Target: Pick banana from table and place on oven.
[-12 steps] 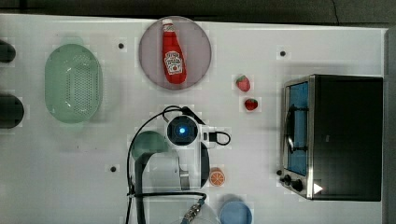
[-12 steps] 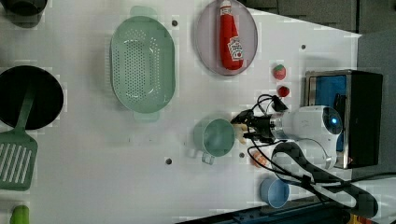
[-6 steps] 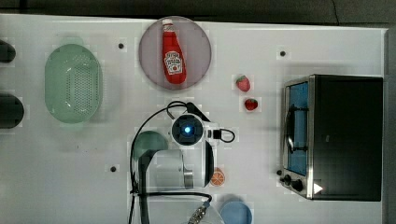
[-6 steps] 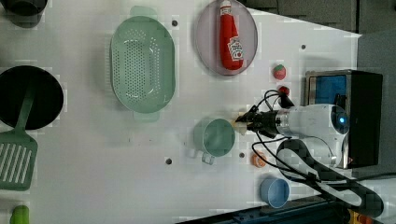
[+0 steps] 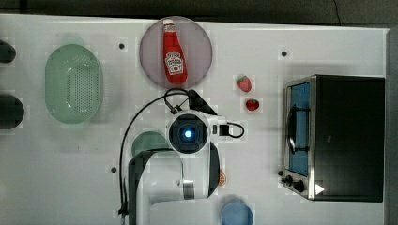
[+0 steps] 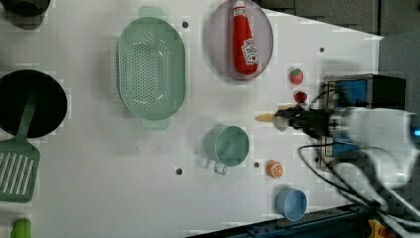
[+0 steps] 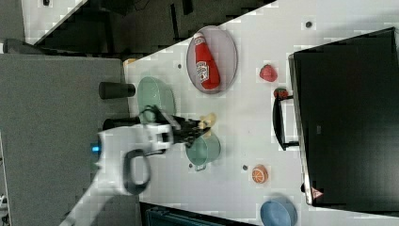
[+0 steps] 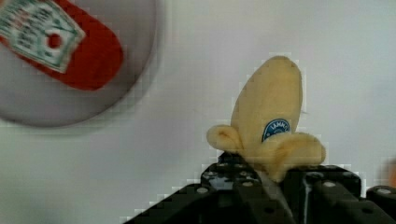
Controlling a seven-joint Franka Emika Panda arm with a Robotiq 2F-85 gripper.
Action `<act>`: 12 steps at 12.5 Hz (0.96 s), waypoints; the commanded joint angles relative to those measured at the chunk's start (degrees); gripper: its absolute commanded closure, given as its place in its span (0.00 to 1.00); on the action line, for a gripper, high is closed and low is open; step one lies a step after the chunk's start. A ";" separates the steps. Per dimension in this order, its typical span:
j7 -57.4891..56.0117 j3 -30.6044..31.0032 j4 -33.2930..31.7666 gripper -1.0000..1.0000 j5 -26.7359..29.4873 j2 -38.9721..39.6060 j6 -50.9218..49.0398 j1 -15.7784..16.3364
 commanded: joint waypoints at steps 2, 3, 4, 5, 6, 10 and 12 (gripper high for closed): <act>1.45 -2.13 9.23 0.75 -0.87 -12.24 -20.55 -0.03; 1.41 -3.28 12.20 0.75 -0.87 -14.11 -26.90 -0.10; 1.39 -4.61 15.08 0.75 -0.87 -15.35 -32.35 -0.18; 1.14 -6.12 18.14 0.75 -0.87 -16.13 -36.56 -0.20; 1.04 -7.73 20.82 0.75 -0.91 -16.26 -38.83 -0.31; -11.71 -16.18 25.59 0.75 -1.28 -14.74 -40.20 -0.74; -18.95 -21.11 25.73 0.75 -1.28 -13.07 -40.05 -0.97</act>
